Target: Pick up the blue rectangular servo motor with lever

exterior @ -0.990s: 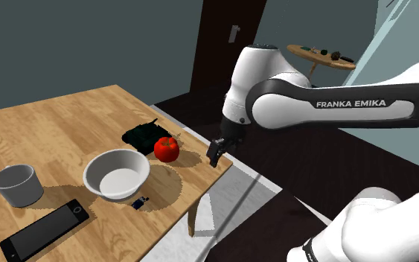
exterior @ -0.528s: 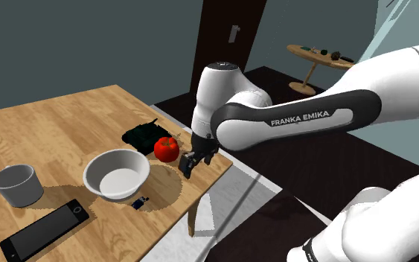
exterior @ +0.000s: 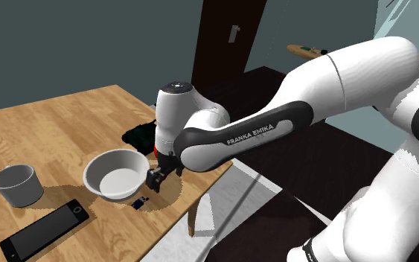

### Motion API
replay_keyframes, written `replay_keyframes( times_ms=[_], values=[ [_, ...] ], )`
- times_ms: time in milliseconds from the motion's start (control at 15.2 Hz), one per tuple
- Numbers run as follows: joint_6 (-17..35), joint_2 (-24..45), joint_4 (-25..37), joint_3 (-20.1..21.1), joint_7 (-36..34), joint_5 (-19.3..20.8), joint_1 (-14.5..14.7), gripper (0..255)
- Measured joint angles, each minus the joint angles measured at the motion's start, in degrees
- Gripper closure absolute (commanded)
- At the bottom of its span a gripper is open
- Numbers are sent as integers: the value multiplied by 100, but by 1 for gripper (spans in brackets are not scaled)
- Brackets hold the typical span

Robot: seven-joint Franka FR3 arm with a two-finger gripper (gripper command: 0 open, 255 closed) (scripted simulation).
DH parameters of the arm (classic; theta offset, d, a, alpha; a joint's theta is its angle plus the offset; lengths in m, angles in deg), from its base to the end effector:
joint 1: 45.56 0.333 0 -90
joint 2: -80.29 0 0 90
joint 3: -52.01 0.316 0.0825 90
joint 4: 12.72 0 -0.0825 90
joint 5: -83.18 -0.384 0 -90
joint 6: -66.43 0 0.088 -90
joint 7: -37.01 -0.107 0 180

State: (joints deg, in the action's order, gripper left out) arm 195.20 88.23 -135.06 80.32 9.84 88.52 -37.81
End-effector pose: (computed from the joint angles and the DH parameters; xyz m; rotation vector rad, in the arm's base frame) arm 0.4535 0.3229 0.3490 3.1143 0.3285 -0.0051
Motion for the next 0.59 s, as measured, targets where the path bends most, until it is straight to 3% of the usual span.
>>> replay_keyframes(
  times_ms=[396,594],
  values=[
    [87,1365,1059,-96,-681,871,551,0],
    [158,1779,1342,-180,-860,1106,753,0]
  ],
)
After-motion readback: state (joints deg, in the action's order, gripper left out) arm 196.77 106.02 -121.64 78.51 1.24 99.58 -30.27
